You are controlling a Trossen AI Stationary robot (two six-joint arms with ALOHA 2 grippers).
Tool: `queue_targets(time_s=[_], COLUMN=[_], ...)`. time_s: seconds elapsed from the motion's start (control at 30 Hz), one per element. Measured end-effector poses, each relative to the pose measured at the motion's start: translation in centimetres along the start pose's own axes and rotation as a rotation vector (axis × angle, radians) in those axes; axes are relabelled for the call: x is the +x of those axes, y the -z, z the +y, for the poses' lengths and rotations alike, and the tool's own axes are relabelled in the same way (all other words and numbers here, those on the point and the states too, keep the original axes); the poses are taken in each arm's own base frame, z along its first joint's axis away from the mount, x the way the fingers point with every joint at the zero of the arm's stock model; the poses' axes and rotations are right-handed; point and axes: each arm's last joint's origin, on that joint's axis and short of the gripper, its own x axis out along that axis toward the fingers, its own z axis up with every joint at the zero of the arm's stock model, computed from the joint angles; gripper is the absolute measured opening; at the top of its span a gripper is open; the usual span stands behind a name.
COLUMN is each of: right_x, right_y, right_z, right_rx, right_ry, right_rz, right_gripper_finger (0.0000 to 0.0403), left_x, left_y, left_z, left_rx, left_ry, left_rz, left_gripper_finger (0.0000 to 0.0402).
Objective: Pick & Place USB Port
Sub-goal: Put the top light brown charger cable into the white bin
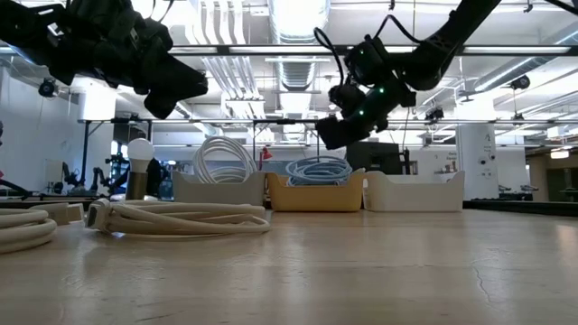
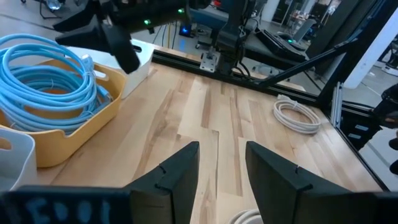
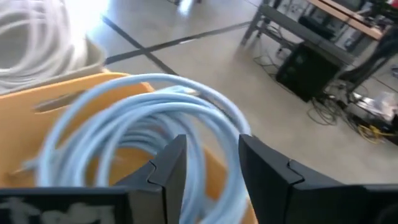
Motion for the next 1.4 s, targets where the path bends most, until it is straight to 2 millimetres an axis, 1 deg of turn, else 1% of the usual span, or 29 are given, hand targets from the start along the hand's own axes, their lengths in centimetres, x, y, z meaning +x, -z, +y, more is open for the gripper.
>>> queue_targets(time_s=[0.1,0.2,0.43,0.63,0.77,0.87,1.03,1.17,1.27,1.4], right_x=[-0.7,-1.8,-5.6,-9.1,-10.3,-10.5,-10.4,-9.5,-8.5,-7.1], right_y=[-0.2,-0.4,-0.4,0.2,1.4,2.0,1.7,1.7,1.9,2.4], right_z=[1.2,2.8,7.9,11.8,14.1,16.2,20.1,22.8,24.5,26.3], right_rx=[0.003,0.022,0.086,0.208,0.253,0.256,0.207,0.134,0.077,-0.007], right_ry=[-0.033,-0.082,-0.25,-0.389,-0.455,-0.555,-0.747,-0.883,-0.871,-0.792], right_rz=[-0.013,-0.031,-0.062,-0.047,-0.027,0.002,0.057,0.187,0.277,0.373], right_gripper_finger=[0.0151,0.0155,0.0153,0.0144,0.0141,0.0144,0.0158,0.0168,0.0173,0.0171], left_x=[0.0,0.0,0.0,0.0,0.0,0.2,0.6,0.9,1.0,0.9], left_y=[0.0,0.0,0.2,0.3,0.3,0.4,1.0,1.4,1.3,1.3], left_z=[0.0,0.0,0.0,0.0,0.1,0.1,0.1,-0.1,-0.2,-0.2], left_rx=[0.0,-0.001,-0.005,-0.006,-0.006,-0.009,-0.005,0.063,0.088,0.085], left_ry=[0.0,0.0,-0.003,-0.005,-0.01,-0.011,-0.008,0.011,-0.006,-0.02], left_rz=[0.001,0.005,0.022,0.024,0.024,0.034,0.085,0.107,0.099,0.095], left_gripper_finger=[0.0156,0.0156,0.0156,0.0156,0.0156,0.0156,0.0156,0.0156,0.0156,0.0156])
